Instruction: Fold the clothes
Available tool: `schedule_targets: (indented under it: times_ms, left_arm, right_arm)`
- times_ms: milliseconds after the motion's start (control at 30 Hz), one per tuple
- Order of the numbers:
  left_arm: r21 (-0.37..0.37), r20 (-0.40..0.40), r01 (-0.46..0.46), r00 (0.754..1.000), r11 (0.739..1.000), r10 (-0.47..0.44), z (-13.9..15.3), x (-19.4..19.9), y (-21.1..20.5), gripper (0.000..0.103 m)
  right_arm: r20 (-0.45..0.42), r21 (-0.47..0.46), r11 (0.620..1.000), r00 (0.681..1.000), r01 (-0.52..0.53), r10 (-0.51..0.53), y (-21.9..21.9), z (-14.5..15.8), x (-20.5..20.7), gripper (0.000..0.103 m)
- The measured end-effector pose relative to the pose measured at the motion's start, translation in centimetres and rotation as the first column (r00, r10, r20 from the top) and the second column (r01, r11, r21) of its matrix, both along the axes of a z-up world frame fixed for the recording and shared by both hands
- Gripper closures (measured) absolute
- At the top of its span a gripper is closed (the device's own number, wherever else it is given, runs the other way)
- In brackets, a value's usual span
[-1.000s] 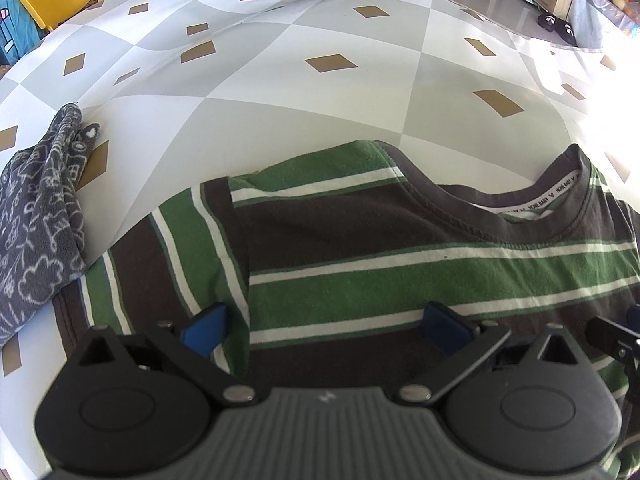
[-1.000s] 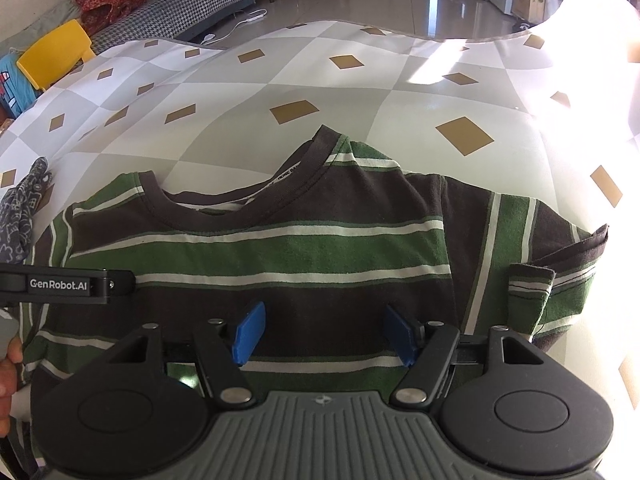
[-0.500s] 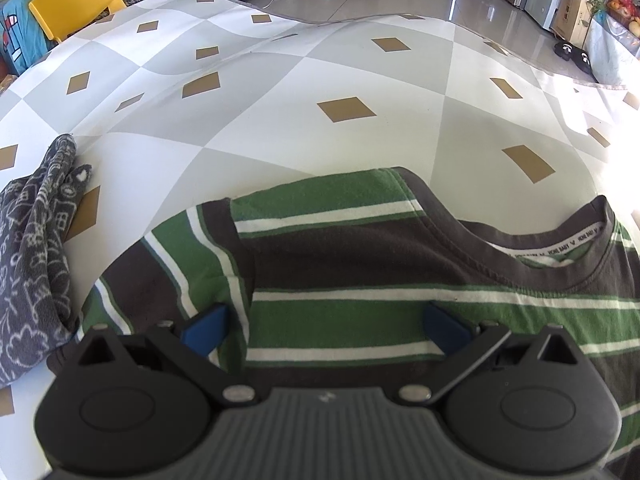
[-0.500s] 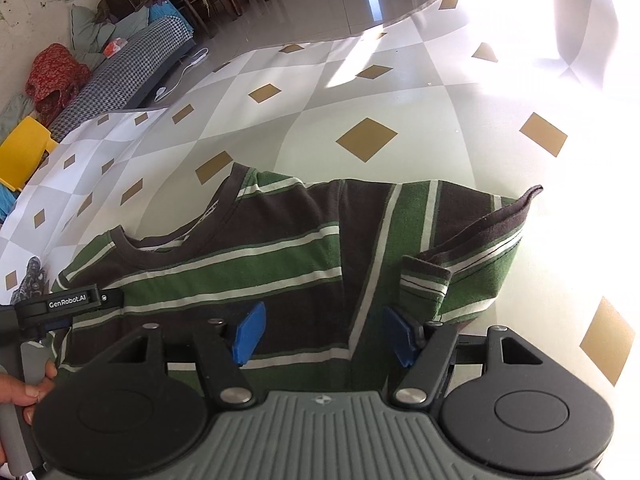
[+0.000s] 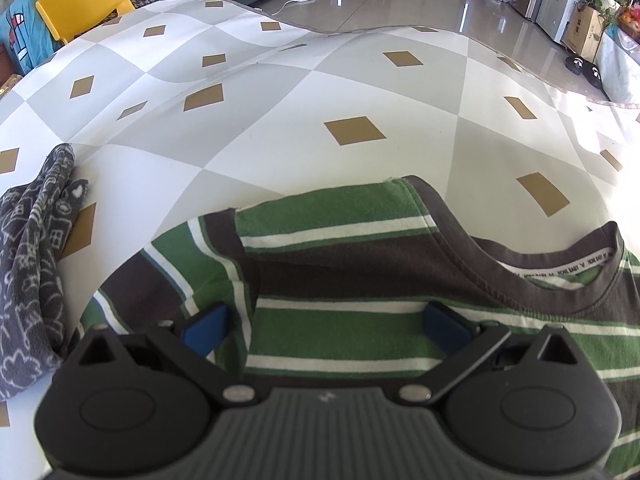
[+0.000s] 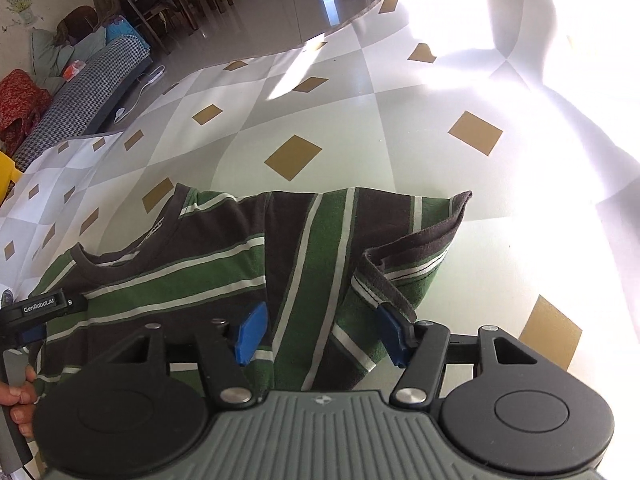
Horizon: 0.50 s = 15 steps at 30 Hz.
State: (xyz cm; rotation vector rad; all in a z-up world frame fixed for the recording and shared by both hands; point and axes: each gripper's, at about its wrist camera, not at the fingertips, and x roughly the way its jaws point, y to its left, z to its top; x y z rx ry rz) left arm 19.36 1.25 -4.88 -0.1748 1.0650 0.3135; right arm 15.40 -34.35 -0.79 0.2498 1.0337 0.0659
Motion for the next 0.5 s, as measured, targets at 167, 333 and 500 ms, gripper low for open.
schedule_targets:
  times_ms: [167,333,500]
  left_arm:
    - [-0.009,-0.019,-0.017,1.000,1.000,0.017,0.4,-0.2,-0.1,0.000]
    - [-0.009,0.008,0.048,0.999,0.999,-0.048,1.9,-0.7,-1.5,0.000]
    - [-0.029,0.006,0.130,0.991,0.991,-0.130,3.2,-2.1,-3.3,0.000]
  right_arm:
    - [0.000,-0.039,0.997,0.998,0.067,-0.067,-1.1,0.8,-0.7,0.045]
    - [-0.010,0.017,0.993,0.993,0.116,-0.115,-2.5,0.9,-1.0,0.045]
    - [-0.002,0.086,0.991,0.994,0.107,-0.107,-2.3,0.9,-1.4,0.045]
